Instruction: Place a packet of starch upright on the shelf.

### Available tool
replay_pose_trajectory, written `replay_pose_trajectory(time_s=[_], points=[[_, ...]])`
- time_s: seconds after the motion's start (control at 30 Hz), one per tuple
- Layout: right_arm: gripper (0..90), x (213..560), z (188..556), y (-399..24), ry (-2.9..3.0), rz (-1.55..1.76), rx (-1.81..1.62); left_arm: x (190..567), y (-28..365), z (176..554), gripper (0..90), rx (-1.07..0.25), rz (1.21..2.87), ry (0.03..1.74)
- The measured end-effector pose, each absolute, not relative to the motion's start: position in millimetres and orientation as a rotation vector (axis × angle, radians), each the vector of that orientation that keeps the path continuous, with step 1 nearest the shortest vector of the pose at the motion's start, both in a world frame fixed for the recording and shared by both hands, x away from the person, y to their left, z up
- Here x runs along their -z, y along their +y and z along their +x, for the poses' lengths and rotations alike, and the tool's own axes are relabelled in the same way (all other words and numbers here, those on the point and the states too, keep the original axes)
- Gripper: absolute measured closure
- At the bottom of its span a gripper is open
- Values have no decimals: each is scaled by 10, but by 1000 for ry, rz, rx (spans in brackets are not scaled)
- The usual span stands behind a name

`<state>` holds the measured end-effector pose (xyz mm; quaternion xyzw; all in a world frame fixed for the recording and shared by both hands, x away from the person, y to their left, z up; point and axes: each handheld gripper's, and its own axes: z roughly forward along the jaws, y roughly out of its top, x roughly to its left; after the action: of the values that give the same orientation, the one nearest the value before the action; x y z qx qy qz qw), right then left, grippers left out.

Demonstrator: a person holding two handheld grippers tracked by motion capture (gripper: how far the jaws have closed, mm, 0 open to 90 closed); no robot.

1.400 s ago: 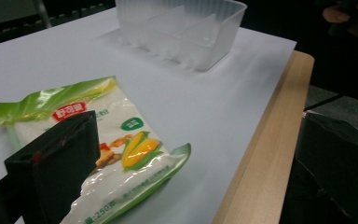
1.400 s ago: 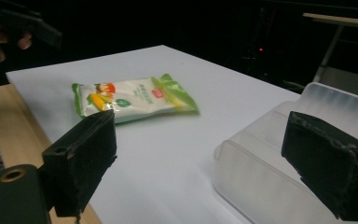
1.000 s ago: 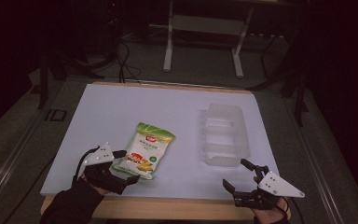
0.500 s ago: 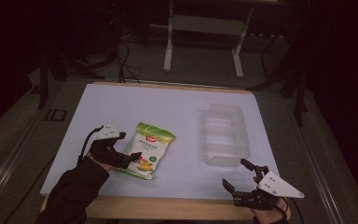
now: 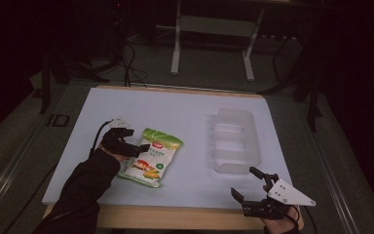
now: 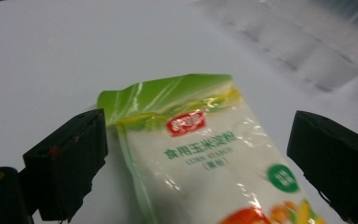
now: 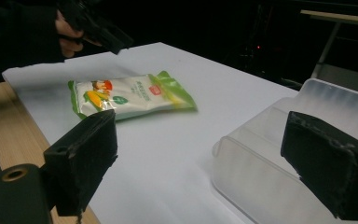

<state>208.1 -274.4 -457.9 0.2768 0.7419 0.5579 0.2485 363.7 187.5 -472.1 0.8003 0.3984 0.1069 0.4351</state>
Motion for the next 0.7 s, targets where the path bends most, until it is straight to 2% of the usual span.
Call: replay_pose_trajectory(time_s=[0.17,0.37,0.47,0.7], points=[[104,4595,2095,-2756,2026,762,-1524,4836,1893,3812,58,-281,1997,1050],[105,4604,2100,-2750,2030,760,-1523,5000,1927,3969,63,-236,2001,1110],[105,4615,2108,-2744,2039,765,-1519,5052,1930,4001,152,-204,1974,1127],[105,4623,2112,-2739,2047,766,-1517,5189,1873,4077,165,-160,2027,1154]])
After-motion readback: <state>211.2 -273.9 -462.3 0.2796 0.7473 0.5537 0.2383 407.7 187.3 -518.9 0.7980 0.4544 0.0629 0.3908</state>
